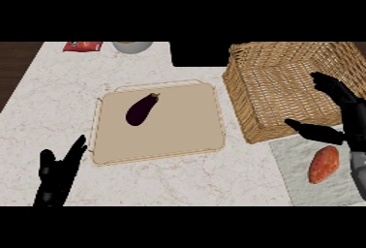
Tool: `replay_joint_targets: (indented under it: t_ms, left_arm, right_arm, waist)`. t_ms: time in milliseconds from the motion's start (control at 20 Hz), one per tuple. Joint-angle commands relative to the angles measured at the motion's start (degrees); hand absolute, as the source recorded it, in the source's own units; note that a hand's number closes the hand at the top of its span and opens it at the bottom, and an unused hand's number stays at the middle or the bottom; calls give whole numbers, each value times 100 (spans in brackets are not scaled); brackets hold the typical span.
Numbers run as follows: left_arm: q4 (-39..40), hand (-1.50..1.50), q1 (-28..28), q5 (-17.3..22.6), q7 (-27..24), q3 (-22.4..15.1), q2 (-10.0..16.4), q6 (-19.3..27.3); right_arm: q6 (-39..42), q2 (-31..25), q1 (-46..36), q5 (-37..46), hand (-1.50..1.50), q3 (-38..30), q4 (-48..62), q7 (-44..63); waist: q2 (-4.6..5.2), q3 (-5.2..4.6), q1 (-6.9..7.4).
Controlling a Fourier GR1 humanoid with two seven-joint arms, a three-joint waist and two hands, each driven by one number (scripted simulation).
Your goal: Pick the sweet potato from the placemat and place it in the basket
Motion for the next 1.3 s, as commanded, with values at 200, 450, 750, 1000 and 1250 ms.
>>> replay_joint_targets:
  t_ms: [200,450,750,1000,1250]
  left_arm:
    - [55,0,225,83,244,-23,-107,35]
    - [-24,0,505,142,75,1,-115,-116]
    - [-153,0,567,51,144,-26,-125,-82]
    - [88,0,408,54,-2,137,-127,-248]
    - [8,0,373,-5,154,193,-193,-324]
  right_arm:
    - [978,-2504,-72,889,-150,-214,-656,2235]
    - [2505,-3646,-47,-112,-150,-793,-1462,3115]
    - [4146,-4402,231,-1406,-150,-1085,-1547,3832]
    - [4918,-4744,774,-1981,-150,-1743,-1849,4074]
    - [5046,-4187,1026,-1682,-150,-2149,-1908,4071]
  waist:
    - [-13,-46,-158]
    - [-20,-28,-160]
    - [4,-17,-114]
    - [12,-11,-147]
    - [41,-5,-13]
